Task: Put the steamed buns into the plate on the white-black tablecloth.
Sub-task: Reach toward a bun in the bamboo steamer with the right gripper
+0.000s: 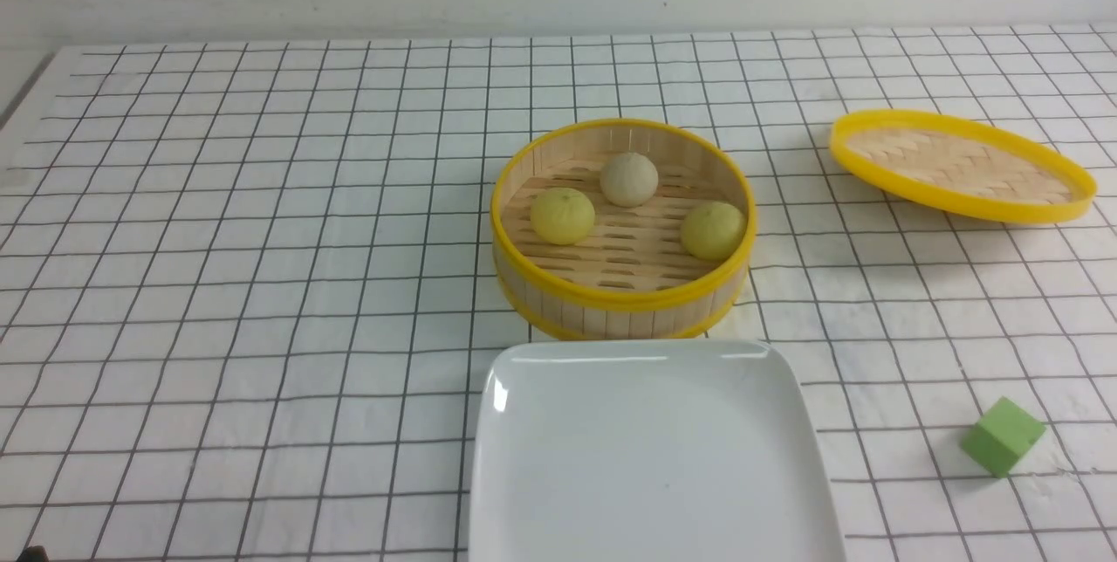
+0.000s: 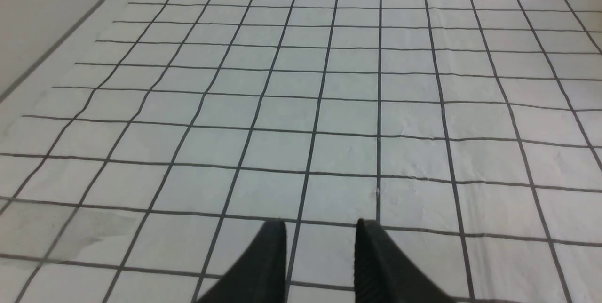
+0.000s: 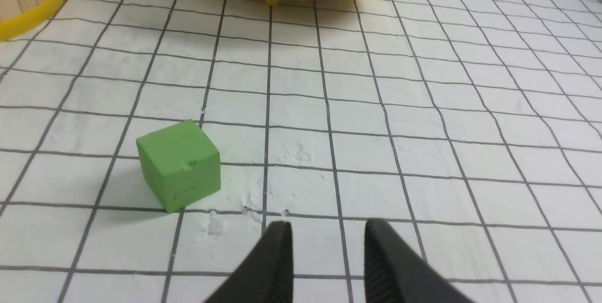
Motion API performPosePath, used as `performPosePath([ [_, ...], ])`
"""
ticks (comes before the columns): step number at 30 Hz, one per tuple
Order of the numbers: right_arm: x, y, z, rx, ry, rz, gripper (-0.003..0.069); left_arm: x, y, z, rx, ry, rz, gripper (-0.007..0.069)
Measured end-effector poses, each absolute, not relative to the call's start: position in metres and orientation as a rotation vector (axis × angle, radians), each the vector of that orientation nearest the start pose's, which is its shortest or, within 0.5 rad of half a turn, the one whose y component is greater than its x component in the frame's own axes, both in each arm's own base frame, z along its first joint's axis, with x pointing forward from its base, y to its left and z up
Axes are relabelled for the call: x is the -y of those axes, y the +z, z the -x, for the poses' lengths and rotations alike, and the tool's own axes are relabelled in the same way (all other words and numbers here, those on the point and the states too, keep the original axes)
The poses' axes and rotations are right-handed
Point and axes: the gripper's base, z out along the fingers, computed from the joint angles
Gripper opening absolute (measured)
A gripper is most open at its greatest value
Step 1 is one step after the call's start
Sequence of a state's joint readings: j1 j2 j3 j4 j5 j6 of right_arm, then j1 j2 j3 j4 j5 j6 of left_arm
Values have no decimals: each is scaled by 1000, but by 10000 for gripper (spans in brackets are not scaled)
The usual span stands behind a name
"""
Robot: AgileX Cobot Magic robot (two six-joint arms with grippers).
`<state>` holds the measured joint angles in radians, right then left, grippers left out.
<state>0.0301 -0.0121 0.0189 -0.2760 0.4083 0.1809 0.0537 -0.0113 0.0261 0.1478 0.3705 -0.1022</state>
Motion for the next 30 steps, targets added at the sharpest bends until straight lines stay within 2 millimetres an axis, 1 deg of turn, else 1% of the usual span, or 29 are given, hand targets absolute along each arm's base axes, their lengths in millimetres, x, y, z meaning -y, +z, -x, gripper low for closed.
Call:
performPosePath([
  [15,8,173,-52,-1877,-135,24,240,-7,172,-52,-1865,97,67,241],
  [16,7,173,-52,-1872,-97,-6,240,-6,172,-52,-1863,46,115,241],
  [17,5,173,-53,-1860,14,-98,240,-3,172,-53,-1855,-89,231,241],
  [18,4,173,-53,-1857,34,-116,240,-3,172,-53,-1853,-113,253,241],
  [19,0,174,-53,-1835,225,-280,240,3,172,-53,-1821,-358,468,241],
  [20,0,174,-53,-1831,250,-302,240,3,172,-53,-1815,-390,496,241],
  [21,-4,175,-53,-1804,424,-457,240,8,173,-53,-1775,-597,679,241],
  [23,-8,175,-53,-1768,625,-638,240,13,174,-53,-1712,-824,880,241],
  [24,-10,176,-53,-1748,707,-714,240,14,174,-53,-1684,-906,952,241],
  [25,-10,176,-53,-1742,727,-734,240,15,175,-53,-1676,-925,971,241],
  [26,-11,176,-53,-1721,801,-801,240,16,176,-53,-1645,-1003,1037,241],
  [27,-12,177,-53,-1710,829,-827,240,17,176,-53,-1631,-1036,1065,241],
  [30,-11,179,-54,-1671,865,-852,240,16,178,-53,-1587,-1068,1094,241],
])
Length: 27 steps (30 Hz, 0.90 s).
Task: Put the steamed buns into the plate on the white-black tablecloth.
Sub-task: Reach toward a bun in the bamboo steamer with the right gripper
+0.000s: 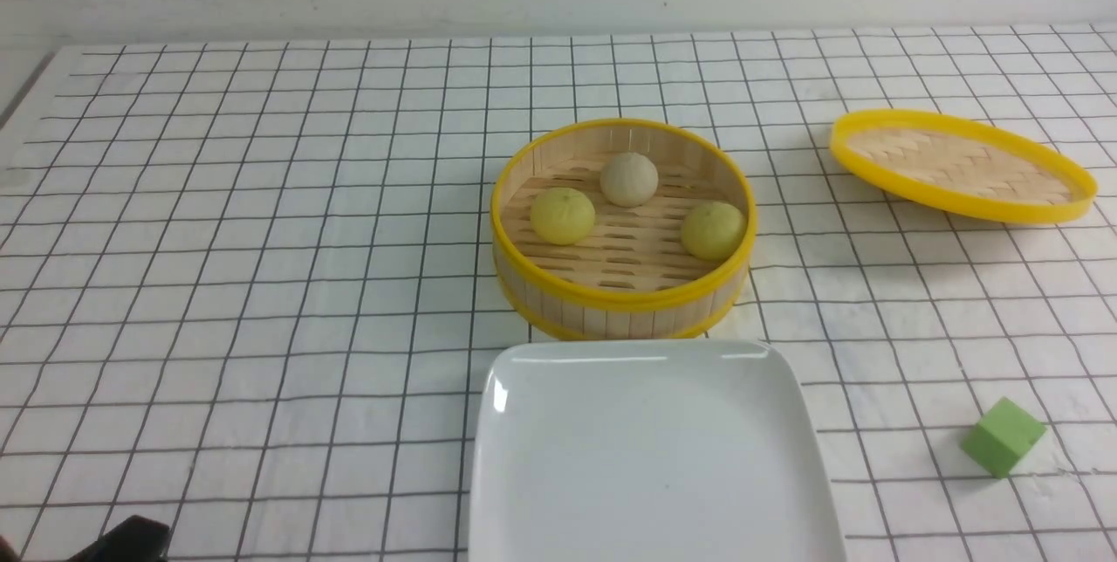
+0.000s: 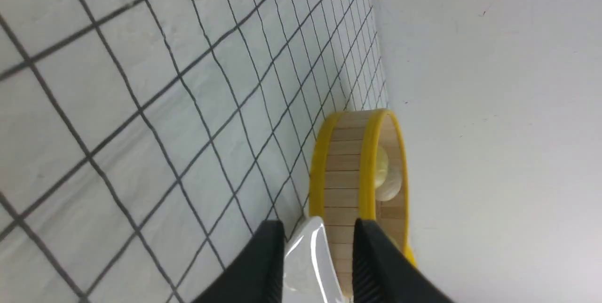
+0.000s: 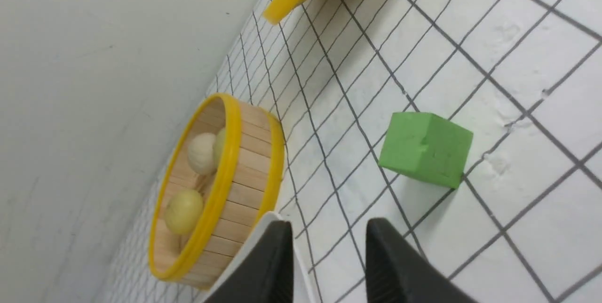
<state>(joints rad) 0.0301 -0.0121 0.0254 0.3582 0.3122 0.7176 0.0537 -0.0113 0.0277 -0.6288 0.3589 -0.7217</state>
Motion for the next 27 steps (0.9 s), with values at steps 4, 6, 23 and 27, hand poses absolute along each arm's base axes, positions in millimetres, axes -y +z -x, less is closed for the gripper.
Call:
performPosePath([
  [4,-10,202,-53,-1585,853,-782,197,12,186,-55,-1461,-1121,1116,241],
  [6,-8,228,-49,-1553,771,-667,144,12,191,-55,-1442,-1116,1086,241],
  [23,-18,279,-172,-2653,260,-212,19,28,286,-129,-2573,-575,198,2],
  [27,-42,276,-209,-2660,429,-30,94,30,282,-144,-2606,-596,139,2],
])
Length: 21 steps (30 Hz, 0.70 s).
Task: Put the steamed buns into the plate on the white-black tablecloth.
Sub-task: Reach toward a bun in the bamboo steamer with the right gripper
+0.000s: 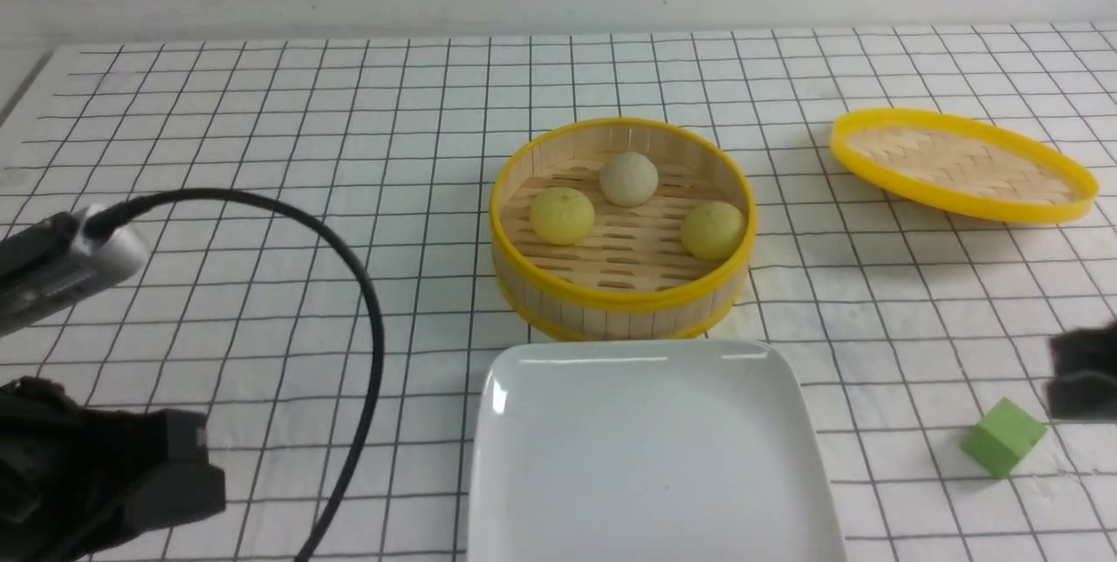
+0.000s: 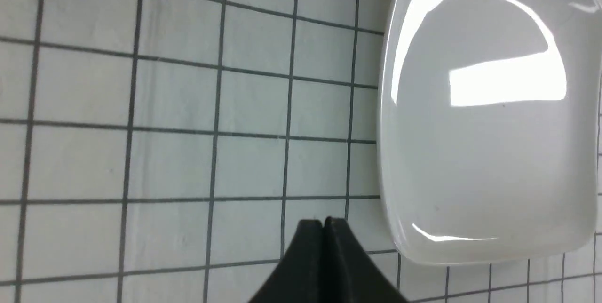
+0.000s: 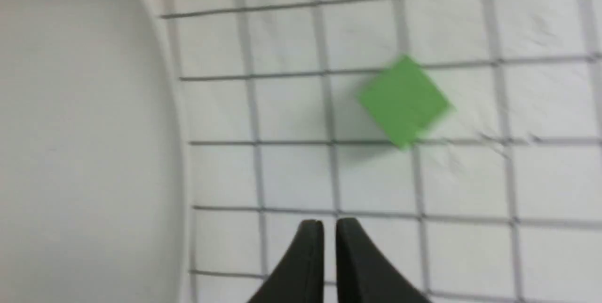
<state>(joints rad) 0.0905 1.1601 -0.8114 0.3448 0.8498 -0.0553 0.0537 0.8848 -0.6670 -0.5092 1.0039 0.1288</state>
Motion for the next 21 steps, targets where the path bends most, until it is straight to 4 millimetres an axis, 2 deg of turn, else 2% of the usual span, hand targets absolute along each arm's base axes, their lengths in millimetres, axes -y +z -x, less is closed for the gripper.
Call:
performPosePath([
  [3,-73,275,-246,-2641,491,149,206,31,282,-150,-2584,-616,139,2],
  [5,-87,276,-263,-2625,488,215,253,30,283,-151,-2570,-612,141,2],
  [6,-101,275,-279,-2610,473,279,301,30,283,-152,-2563,-609,144,4],
  [8,-123,272,-305,-2595,433,382,346,30,283,-153,-2557,-606,146,11],
  [9,-125,271,-307,-2594,428,392,352,30,283,-153,-2557,-606,146,13],
  [10,-142,266,-328,-2583,387,472,371,30,283,-153,-2555,-606,146,22],
  [12,-160,257,-350,-2569,341,549,382,29,283,-153,-2556,-592,141,39],
  [13,-161,256,-352,-2567,336,557,382,29,283,-153,-2556,-592,141,40],
  [15,-179,248,-378,-2536,281,627,385,28,283,-153,-2559,-575,135,68],
  [20,-196,223,-419,-2498,193,689,386,27,282,-153,-2565,-555,126,138],
  [21,-196,224,-421,-2492,189,690,385,27,282,-153,-2565,-555,126,141],
])
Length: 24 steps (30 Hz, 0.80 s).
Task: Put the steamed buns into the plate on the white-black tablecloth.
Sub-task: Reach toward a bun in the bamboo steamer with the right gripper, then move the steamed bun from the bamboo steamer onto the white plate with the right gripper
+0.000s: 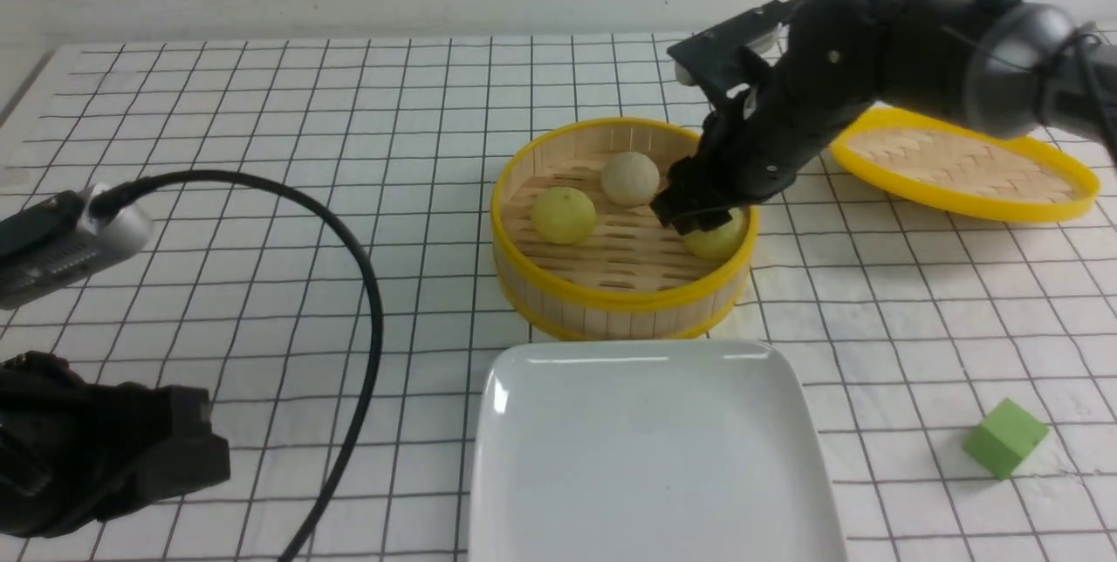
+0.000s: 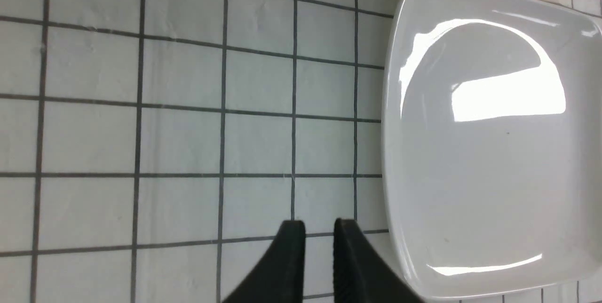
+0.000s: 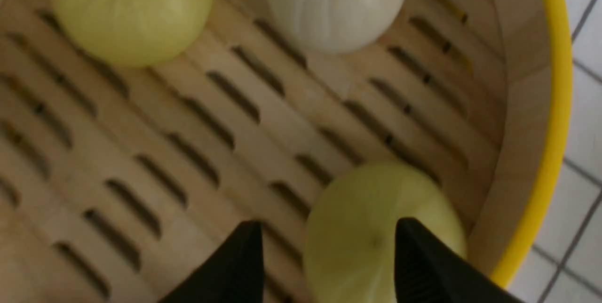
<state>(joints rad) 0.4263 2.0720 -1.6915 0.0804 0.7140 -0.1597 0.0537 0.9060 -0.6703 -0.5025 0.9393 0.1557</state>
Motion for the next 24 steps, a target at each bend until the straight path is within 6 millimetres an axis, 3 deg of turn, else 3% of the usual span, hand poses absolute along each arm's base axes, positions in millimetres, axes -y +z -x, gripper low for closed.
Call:
performPosePath([
  [3,-199,206,-433,-2496,134,727,359,27,282,-153,-2565,-554,126,185],
  [6,-199,201,-436,-2498,111,743,221,27,282,-153,-2565,-553,125,223],
  [7,-199,201,-436,-2497,112,742,209,27,282,-153,-2565,-553,125,225],
  [9,-199,209,-435,-2486,117,737,59,27,282,-153,-2565,-553,125,234],
  [11,-198,228,-428,-2480,138,727,12,27,282,-153,-2565,-553,125,237],
  [13,-199,256,-414,-2472,175,722,12,27,282,-153,-2565,-552,125,238],
  [16,-200,311,-374,-2467,264,714,12,27,282,-153,-2565,-552,126,240],
  [18,-201,334,-343,-2473,328,715,15,27,282,-153,-2565,-553,127,241],
  [20,-203,328,-312,-2531,367,737,17,27,282,-153,-2567,-555,141,241],
  [22,-205,312,-299,-2583,366,757,18,27,282,-153,-2568,-559,155,241],
  [24,-211,268,-275,-2671,319,825,25,27,282,-153,-2570,-568,195,241],
])
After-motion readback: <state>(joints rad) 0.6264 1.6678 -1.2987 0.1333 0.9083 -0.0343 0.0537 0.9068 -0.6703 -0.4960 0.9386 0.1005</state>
